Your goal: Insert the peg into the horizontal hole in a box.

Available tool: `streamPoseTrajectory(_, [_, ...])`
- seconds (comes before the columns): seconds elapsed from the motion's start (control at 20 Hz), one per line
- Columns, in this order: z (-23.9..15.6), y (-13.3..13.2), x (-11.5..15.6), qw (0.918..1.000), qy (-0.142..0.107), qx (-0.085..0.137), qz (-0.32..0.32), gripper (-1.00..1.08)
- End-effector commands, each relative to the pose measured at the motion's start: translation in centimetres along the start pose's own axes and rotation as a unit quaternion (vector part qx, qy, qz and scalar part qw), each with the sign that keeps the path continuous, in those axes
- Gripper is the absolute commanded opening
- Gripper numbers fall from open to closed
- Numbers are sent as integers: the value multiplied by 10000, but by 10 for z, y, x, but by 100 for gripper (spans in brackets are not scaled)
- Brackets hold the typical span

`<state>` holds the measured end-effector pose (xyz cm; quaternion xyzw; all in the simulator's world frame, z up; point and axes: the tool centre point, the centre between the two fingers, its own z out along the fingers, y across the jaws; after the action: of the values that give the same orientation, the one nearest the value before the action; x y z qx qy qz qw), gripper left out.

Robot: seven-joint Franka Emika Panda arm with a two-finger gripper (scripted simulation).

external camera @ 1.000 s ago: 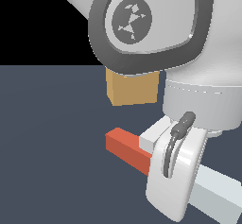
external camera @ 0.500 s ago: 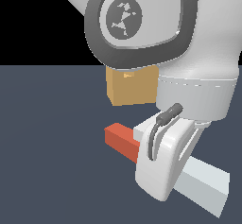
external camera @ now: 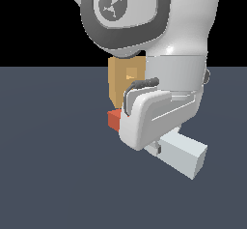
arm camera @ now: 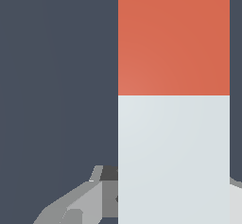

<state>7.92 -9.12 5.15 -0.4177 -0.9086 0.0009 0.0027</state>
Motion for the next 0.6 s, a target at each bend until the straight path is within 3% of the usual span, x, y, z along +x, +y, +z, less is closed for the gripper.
streamPoseTrajectory(0.0, [-12, 9, 15, 9998, -17, -19, 201, -100])
streamPoseTrajectory(0.55, [-54, 50, 80, 9937, -15, -23, 1124, -100])
